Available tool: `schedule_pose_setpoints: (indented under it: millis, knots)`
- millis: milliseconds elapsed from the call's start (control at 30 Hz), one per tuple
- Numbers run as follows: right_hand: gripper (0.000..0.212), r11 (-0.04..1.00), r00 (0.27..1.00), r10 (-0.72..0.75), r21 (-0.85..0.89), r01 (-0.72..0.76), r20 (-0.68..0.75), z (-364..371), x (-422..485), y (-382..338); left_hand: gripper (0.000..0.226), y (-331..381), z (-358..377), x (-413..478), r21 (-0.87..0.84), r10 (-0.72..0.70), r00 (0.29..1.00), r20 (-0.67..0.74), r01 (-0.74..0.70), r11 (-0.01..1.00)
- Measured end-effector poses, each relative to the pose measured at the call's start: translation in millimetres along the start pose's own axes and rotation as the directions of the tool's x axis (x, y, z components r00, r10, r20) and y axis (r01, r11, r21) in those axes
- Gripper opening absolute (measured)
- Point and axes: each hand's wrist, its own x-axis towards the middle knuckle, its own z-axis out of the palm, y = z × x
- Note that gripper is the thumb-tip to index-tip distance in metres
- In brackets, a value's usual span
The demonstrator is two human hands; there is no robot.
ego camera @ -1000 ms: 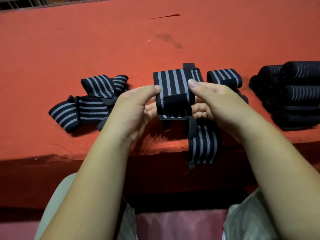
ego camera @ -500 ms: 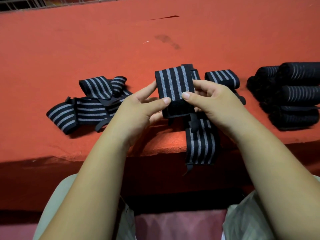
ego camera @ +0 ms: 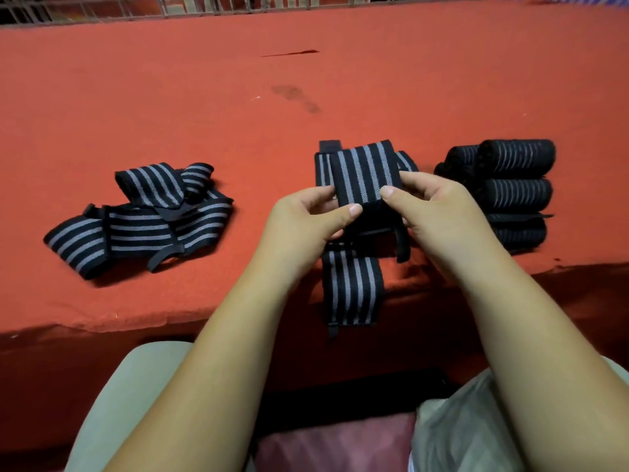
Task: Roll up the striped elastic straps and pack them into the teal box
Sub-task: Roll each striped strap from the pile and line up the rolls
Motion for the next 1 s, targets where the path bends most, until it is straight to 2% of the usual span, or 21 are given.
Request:
schedule_pose_setpoints:
  millis: [67,100,167,233,300,367,467,600,800,1000]
  knots:
    - [0.054,0.999,0.999,0.004,-0.048,-0.005,-0.032,-8,-2,4,0.053,-2,10,5,0.031,0.007,1.000,-0.028,-0.006,0.999]
    - [0.055,0.998,0.999,0.010,-0.066,-0.014,-0.053,-12,-3,5,0.051,-1,15,6,0.044,0.015,0.999,-0.036,-0.013,0.999]
    - [0.050,0.993,0.995,0.009,-0.114,-0.020,-0.099,-19,-7,6,0.042,-2,24,9,0.045,0.014,0.999,-0.049,-0.012,0.999]
    - [0.036,0.984,0.992,-0.010,-0.179,-0.013,-0.128,-24,-11,4,0.032,-3,33,10,0.033,0.006,0.999,-0.052,-0.004,0.999]
    - [0.029,0.974,0.986,-0.019,-0.228,-0.019,-0.167,-31,-13,5,0.032,-5,42,12,0.043,0.003,0.999,-0.038,-0.001,0.999]
    - [0.028,0.958,0.981,-0.024,-0.286,-0.033,-0.192,-37,-15,6,0.030,-8,48,15,0.053,-0.008,1.000,-0.024,0.009,0.999]
    - [0.033,0.894,0.974,-0.066,-0.446,-0.038,-0.215,-41,-16,6,0.039,-9,55,14,0.113,-0.022,0.999,0.024,0.020,0.993]
    - [0.036,0.830,0.973,-0.032,-0.548,-0.102,-0.229,-40,-13,10,0.020,-11,64,14,0.218,-0.016,1.000,0.007,0.014,0.976]
    - [0.039,0.779,0.971,0.069,-0.596,-0.195,-0.227,-38,-7,21,0.037,-9,65,17,0.357,0.005,0.999,-0.042,0.010,0.934]
    - [0.044,0.785,0.965,0.037,-0.590,-0.188,-0.258,-32,-8,15,0.026,-7,67,17,0.358,-0.014,0.997,-0.076,0.040,0.933]
